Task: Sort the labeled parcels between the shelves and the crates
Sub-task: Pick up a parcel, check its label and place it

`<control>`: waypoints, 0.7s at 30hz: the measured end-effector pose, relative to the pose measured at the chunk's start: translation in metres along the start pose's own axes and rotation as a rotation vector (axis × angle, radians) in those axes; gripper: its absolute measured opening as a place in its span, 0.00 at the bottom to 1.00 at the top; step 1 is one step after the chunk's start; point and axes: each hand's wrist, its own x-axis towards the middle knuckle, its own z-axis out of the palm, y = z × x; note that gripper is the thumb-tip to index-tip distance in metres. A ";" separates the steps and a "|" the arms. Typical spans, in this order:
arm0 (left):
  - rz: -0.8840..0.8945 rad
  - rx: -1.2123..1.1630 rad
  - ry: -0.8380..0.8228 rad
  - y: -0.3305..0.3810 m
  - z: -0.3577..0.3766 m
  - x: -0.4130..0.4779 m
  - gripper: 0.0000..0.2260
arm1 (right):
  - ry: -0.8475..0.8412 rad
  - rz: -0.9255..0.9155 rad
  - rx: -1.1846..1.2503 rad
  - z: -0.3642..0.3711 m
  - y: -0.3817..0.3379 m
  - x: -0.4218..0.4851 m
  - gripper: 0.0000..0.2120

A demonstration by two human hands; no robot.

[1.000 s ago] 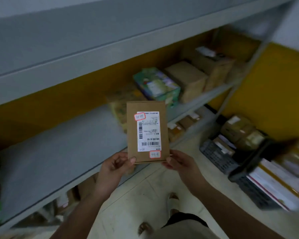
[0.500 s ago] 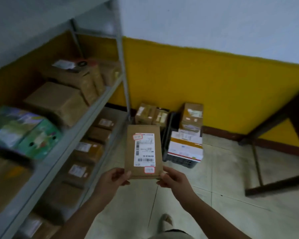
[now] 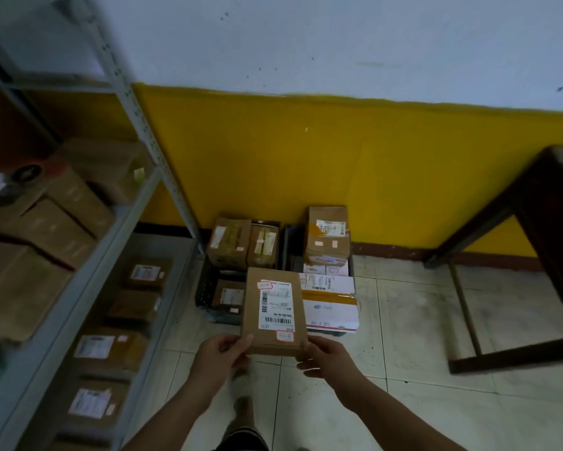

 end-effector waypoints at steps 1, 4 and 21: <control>-0.015 0.002 -0.006 0.006 0.000 0.022 0.12 | 0.018 0.021 0.011 0.001 -0.006 0.019 0.09; -0.054 0.000 -0.027 0.024 0.000 0.098 0.11 | 0.075 0.074 0.042 0.007 -0.025 0.089 0.09; -0.147 0.206 -0.142 0.000 0.083 0.523 0.12 | 0.306 0.498 0.441 0.003 0.016 0.492 0.09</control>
